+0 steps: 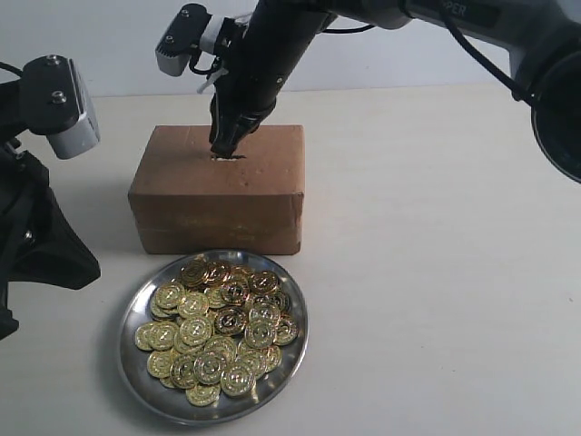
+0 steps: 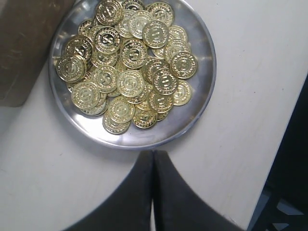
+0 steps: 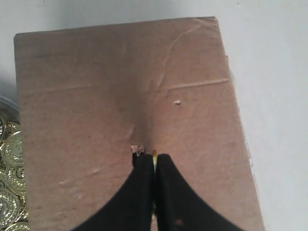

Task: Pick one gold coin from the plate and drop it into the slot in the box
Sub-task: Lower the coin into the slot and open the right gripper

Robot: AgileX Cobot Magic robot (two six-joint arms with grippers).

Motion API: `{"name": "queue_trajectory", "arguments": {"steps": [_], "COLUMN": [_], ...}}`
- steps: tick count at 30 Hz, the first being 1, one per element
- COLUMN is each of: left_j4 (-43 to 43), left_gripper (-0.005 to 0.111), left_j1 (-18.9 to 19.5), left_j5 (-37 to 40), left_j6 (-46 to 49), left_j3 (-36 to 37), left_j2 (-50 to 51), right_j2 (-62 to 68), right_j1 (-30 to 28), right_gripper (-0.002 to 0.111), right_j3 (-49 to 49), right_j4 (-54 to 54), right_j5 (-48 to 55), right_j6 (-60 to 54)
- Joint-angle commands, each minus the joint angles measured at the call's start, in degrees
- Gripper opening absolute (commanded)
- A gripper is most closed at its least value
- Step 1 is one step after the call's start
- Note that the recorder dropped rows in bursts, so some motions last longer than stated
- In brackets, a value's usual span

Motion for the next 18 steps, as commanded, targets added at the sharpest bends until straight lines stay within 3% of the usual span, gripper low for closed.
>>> {"name": "queue_trajectory", "arguments": {"steps": [1, 18], "left_j4": [-0.73, -0.73], "left_gripper": [0.0, 0.0], "left_j1": [0.14, 0.14], "left_j5": [-0.42, -0.41], "left_j6": [-0.42, -0.31], "left_j3": [0.11, 0.11], "left_j2": [-0.42, -0.42], "right_j2": [-0.08, -0.08], "right_j1": [0.08, 0.08], "right_gripper": [0.0, 0.001], "right_j3": [-0.5, -0.5], "right_j4": [0.91, 1.0], "right_j5": [1.07, 1.08], "right_j6": [-0.66, 0.84]}}
